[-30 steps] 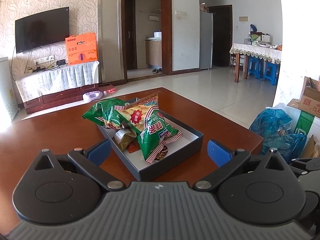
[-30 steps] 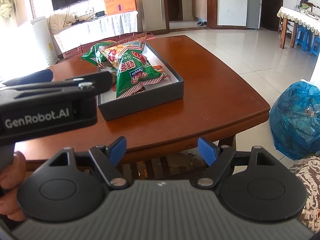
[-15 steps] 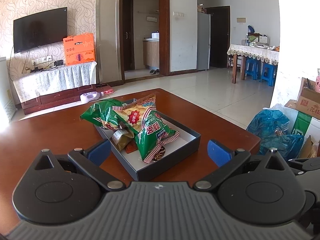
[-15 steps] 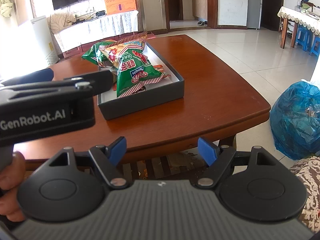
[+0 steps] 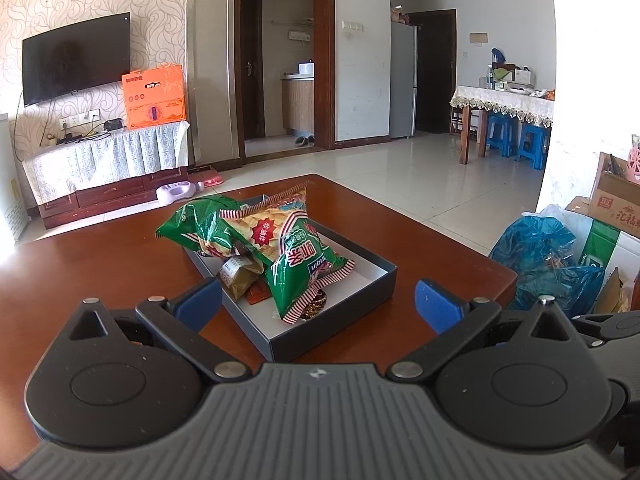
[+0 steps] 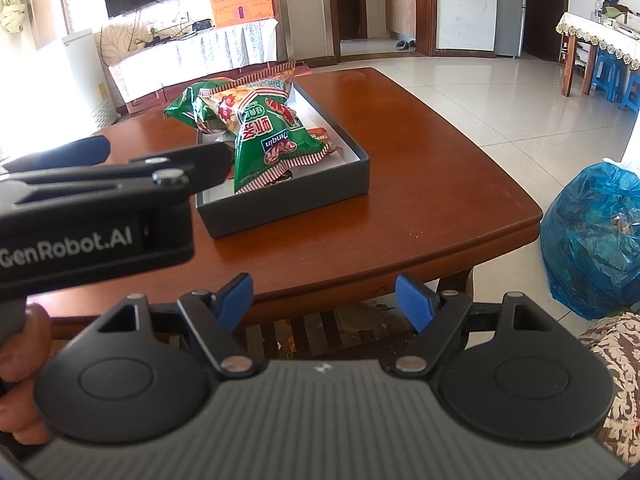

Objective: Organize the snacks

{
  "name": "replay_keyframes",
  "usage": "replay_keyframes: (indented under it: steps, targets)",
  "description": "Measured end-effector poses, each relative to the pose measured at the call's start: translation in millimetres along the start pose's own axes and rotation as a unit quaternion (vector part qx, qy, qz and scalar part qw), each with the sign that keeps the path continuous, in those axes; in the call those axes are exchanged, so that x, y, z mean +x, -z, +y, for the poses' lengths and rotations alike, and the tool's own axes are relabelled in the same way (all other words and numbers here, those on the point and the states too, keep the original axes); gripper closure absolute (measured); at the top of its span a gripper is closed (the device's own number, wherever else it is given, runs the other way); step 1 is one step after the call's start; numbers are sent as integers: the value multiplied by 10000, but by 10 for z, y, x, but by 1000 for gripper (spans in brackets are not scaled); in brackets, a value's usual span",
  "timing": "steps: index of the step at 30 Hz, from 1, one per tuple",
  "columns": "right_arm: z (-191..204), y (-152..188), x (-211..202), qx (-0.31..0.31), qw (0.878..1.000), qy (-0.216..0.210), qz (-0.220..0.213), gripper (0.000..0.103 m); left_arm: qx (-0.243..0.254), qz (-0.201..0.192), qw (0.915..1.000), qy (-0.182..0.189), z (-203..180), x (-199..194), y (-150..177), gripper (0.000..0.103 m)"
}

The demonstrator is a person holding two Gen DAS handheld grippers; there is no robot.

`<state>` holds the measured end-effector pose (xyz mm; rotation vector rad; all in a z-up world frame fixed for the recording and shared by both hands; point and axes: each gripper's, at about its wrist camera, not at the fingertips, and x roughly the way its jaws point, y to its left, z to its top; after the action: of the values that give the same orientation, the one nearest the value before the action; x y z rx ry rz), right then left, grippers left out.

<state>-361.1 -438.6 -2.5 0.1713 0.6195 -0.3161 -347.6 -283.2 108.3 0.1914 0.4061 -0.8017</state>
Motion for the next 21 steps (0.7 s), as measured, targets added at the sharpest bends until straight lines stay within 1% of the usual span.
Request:
replay_keyframes:
  steps: [21]
  targets:
    - [4, 9, 6, -4, 10000, -7, 14, 23, -9, 14, 10000, 35, 2, 17, -9, 0]
